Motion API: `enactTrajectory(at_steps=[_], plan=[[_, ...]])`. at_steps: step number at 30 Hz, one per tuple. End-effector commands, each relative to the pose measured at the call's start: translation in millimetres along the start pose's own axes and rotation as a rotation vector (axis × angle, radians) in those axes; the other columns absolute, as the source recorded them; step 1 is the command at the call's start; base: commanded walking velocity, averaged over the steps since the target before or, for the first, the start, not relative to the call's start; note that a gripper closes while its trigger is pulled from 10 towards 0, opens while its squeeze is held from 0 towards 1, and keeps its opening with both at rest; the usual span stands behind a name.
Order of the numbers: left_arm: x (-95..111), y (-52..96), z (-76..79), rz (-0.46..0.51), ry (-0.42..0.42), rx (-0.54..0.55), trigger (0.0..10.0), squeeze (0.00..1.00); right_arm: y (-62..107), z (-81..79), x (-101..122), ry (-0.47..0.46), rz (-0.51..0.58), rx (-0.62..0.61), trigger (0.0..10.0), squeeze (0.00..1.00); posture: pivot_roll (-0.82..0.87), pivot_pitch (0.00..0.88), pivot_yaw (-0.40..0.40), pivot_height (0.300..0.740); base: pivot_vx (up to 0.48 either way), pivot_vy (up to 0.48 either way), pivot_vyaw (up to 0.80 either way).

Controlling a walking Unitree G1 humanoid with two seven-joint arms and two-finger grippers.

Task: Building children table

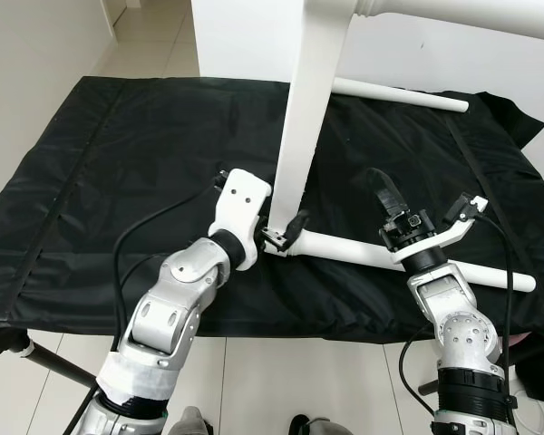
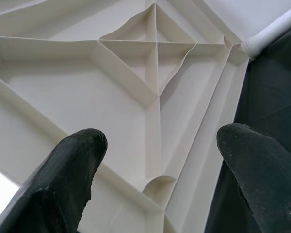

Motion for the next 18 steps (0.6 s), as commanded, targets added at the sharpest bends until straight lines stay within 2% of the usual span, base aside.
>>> enactTrajectory(at_steps=[1, 8, 18], plan=[[0.8, 2.6, 4.1, 0.016, -0.012, -0.047, 10.0, 0.00, 1.3, 2.5, 0.2, 0.003, -0.005, -0.006, 10.0, 0.00, 0.04, 0.095, -0.027, 0.740, 0.000, 0.000, 0.00], [-2.8, 1.4, 1.4, 0.001, -0.023, -0.036, 10.0, 0.00, 1.0, 3.8, 0.4, 0.003, -0.004, -0.009, 10.0, 0.00, 0.04, 0.091, -0.026, 0.740, 0.000, 0.000, 0.00], [-8.3, -5.1, -5.2, -0.048, -0.032, 0.044, 10.0, 0.00, 1.2, 3.7, -0.4, 0.005, 0.004, -0.010, 10.0, 0.00, 0.04, 0.084, -0.025, 0.740, 0.000, 0.000, 0.00]])
Point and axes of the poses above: a point about 5 cm out from each wrist's last joint towards the gripper, its own y axis pointing back from the gripper into the wrist, its own x axis along the axis of the wrist's last joint, z = x × y, the point moved 2 cm from there along -y, pointing out of the wrist towards the gripper, and after that the axes turned 14 degrees about -y, right-handed, at the moved point
